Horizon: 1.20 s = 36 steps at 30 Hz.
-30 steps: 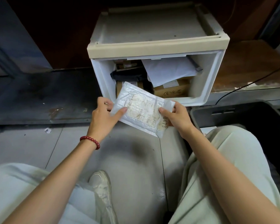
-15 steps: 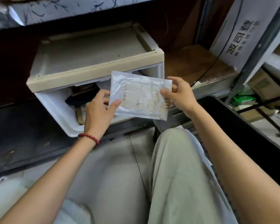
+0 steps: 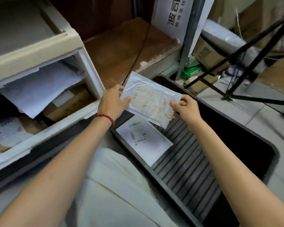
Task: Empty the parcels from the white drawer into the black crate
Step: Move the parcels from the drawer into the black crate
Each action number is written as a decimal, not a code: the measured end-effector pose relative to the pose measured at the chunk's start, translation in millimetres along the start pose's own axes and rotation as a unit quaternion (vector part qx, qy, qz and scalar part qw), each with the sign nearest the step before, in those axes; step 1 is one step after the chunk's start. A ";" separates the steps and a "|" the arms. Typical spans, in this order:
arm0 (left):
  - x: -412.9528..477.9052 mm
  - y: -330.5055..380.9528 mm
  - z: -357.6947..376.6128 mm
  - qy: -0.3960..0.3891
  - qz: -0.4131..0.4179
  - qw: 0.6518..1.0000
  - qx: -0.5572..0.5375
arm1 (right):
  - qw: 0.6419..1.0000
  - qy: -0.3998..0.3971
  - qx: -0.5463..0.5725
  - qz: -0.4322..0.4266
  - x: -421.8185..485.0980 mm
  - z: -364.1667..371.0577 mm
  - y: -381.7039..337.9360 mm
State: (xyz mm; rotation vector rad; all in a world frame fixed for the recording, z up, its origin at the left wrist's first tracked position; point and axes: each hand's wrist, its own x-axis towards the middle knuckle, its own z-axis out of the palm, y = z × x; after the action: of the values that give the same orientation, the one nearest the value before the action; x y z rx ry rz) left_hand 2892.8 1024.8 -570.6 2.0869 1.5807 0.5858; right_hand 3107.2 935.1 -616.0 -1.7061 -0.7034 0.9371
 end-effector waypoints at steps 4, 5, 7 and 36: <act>-4.1 -18.4 37.3 -0.049 0.049 0.994 0.086 | 0.990 0.065 0.044 0.121 8.2 -9.3 53.6; -3.5 -21.8 40.5 -0.057 0.063 0.989 0.123 | 0.985 0.071 0.057 0.148 9.3 -8.5 64.3; 0.9 -24.4 40.8 -0.060 0.090 0.979 0.173 | 0.976 0.072 0.070 0.194 9.5 -2.0 84.8; -18.4 -98.1 -16.0 -0.052 -0.010 0.965 0.258 | 0.885 -0.147 -0.441 -0.034 -4.8 100.8 91.0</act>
State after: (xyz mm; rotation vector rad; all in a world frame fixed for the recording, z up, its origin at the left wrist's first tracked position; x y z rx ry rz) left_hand 2803.1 1031.9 -616.6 2.4103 1.8344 0.0484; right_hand 3020.4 953.2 -719.1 -2.3081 -1.5558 0.8907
